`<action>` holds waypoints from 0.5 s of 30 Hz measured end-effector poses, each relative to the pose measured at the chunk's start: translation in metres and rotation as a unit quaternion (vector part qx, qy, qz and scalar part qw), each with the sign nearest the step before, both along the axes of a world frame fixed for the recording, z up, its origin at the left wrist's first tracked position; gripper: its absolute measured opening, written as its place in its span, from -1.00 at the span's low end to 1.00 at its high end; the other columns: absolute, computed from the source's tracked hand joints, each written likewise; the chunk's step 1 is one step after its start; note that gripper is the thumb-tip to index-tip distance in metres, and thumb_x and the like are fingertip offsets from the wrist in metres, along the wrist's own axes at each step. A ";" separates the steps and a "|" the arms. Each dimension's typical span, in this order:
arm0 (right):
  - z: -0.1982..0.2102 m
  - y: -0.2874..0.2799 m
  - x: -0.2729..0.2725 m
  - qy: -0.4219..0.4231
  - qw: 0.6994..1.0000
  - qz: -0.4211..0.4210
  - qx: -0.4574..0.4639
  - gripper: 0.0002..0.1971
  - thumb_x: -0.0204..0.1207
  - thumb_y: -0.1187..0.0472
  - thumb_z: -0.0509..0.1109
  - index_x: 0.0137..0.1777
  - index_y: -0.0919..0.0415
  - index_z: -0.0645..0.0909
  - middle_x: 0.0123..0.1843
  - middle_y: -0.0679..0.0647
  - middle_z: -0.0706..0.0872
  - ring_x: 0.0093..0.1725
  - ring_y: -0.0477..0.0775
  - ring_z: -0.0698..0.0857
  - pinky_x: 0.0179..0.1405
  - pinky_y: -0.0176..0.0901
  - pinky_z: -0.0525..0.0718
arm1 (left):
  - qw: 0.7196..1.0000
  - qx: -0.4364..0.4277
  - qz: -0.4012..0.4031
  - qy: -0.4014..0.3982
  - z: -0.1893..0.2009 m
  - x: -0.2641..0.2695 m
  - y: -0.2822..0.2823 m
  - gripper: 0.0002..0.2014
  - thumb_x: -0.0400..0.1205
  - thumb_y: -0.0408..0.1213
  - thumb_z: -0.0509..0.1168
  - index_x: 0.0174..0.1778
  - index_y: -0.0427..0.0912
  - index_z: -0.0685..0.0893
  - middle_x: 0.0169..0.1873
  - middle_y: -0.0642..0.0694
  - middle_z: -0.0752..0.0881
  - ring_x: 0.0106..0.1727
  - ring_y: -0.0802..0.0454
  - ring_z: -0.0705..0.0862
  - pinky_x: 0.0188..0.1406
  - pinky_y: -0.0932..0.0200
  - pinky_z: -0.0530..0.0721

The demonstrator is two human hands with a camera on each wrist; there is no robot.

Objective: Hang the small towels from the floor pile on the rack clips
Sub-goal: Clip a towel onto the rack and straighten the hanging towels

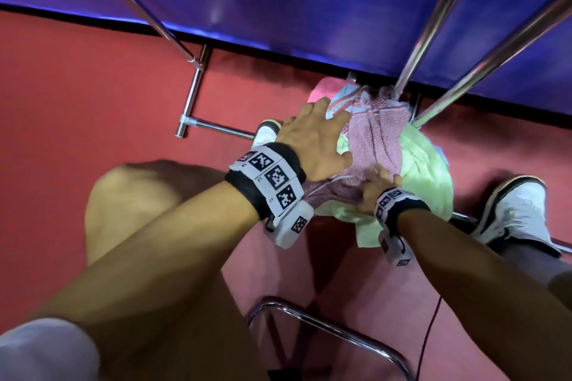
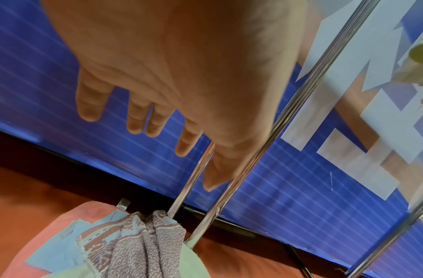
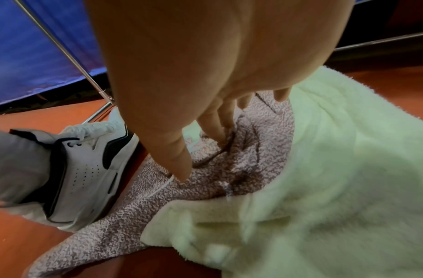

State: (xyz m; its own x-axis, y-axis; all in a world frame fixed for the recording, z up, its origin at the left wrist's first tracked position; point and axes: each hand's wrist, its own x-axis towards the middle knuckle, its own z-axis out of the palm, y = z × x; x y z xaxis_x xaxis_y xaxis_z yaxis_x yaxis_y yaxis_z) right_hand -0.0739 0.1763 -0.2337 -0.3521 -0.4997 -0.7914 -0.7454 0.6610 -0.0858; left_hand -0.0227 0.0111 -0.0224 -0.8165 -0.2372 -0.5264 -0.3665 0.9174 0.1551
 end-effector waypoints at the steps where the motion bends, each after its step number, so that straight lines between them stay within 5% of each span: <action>1: -0.001 -0.001 -0.001 -0.004 1.000 -0.005 -0.006 -0.33 0.43 -0.17 0.38 0.53 0.06 0.46 0.66 0.03 0.21 0.69 0.19 -0.02 0.57 0.34 0.12 | 1.000 0.002 0.000 -0.003 0.000 0.000 -0.001 -0.28 0.57 0.15 0.27 0.64 0.04 0.23 0.63 -0.25 0.17 0.59 -0.25 0.22 0.48 -0.28 0.39; 7: 0.043 -0.008 -0.013 0.033 0.984 -0.055 -0.164 -0.70 0.51 -0.04 0.38 0.10 0.10 0.75 0.14 0.14 0.79 0.16 0.21 0.70 0.22 -0.06 0.49 | 0.998 0.055 0.025 -0.016 0.003 -0.001 -0.008 -0.31 0.58 0.10 0.32 0.62 0.06 0.28 0.64 -0.26 0.17 0.60 -0.29 0.26 0.53 -0.18 0.36; 10: 0.085 -0.004 -0.020 0.019 0.956 -0.143 -0.254 -0.88 0.47 0.21 0.42 -0.18 0.07 0.81 -0.14 0.02 0.85 -0.05 0.17 0.77 0.07 -0.17 0.60 | 0.997 0.070 0.037 0.002 0.007 -0.001 -0.013 -0.26 0.48 0.12 0.38 0.58 0.03 0.35 0.60 -0.29 0.24 0.57 -0.31 0.32 0.52 -0.15 0.38; 12: 0.112 0.001 -0.023 -0.002 0.936 -0.186 -0.299 -0.82 0.37 0.32 0.44 -0.36 0.03 0.73 -0.35 -0.13 0.78 -0.22 0.04 0.76 -0.03 -0.25 0.65 | 0.996 0.082 0.030 0.014 0.011 0.000 -0.013 -0.26 0.44 0.08 0.44 0.54 -0.03 0.41 0.49 -0.28 0.38 0.46 -0.30 0.45 0.44 -0.10 0.46; 15: 0.155 0.008 -0.023 -0.014 0.894 -0.200 -0.401 -0.78 0.22 0.33 0.55 -0.41 0.04 0.59 -0.49 -0.15 0.61 -0.42 -0.01 0.58 -0.24 -0.19 0.62 | 0.994 0.109 0.001 0.002 0.017 0.004 -0.012 -0.26 0.43 0.00 0.53 0.51 -0.08 0.44 0.34 -0.24 0.55 0.31 -0.25 0.57 0.31 -0.06 0.56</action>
